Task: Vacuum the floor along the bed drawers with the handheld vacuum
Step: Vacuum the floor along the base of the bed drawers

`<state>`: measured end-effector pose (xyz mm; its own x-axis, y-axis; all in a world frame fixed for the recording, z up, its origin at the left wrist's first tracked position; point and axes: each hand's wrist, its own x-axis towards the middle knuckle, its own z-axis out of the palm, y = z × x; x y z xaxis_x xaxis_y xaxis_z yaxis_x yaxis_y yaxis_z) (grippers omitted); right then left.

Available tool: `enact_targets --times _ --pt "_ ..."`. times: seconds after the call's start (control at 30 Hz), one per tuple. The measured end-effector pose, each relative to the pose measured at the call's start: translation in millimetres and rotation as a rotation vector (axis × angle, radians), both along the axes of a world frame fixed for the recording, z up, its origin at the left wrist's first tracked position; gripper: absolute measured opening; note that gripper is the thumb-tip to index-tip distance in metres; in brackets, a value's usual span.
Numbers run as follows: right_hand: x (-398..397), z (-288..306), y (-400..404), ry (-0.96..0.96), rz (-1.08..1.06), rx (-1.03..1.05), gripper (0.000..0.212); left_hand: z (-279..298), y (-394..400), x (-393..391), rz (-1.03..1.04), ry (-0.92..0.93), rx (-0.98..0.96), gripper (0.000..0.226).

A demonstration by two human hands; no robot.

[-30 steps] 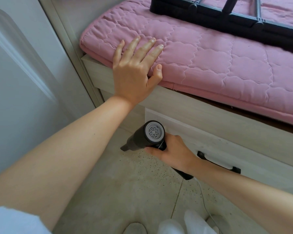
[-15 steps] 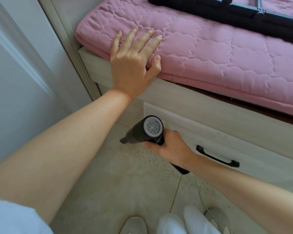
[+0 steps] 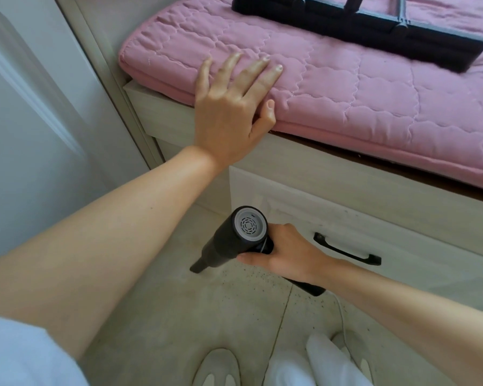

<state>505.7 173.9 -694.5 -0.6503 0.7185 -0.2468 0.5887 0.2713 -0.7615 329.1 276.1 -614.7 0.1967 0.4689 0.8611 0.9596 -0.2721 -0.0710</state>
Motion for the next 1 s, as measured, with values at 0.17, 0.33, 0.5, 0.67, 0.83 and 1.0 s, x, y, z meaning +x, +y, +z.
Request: enact_targets --times 0.17,0.33,0.5,0.67,0.83,1.0 --pt "11.7 5.0 -5.3 -0.013 0.028 -0.058 0.024 -6.9 1.8 13.4 0.016 0.016 0.000 0.043" --pt "21.6 6.0 -6.6 -0.003 0.057 -0.117 0.037 -12.6 3.4 10.5 0.035 0.051 -0.001 0.045" --pt "32.2 7.5 -5.4 0.023 0.022 -0.049 0.027 -13.0 4.5 10.5 0.032 0.029 0.005 0.044" --pt "41.9 5.6 -7.3 0.020 0.016 -0.069 0.034 -12.7 2.8 12.4 0.029 0.029 -0.001 0.044" --pt "47.6 9.4 -10.2 0.005 0.066 -0.123 0.051 -9.0 1.8 9.2 0.029 0.039 -0.018 0.044" --pt "45.8 5.9 -1.7 -0.006 0.028 -0.065 0.045 -10.9 2.4 9.8 0.010 0.032 -0.007 0.045"
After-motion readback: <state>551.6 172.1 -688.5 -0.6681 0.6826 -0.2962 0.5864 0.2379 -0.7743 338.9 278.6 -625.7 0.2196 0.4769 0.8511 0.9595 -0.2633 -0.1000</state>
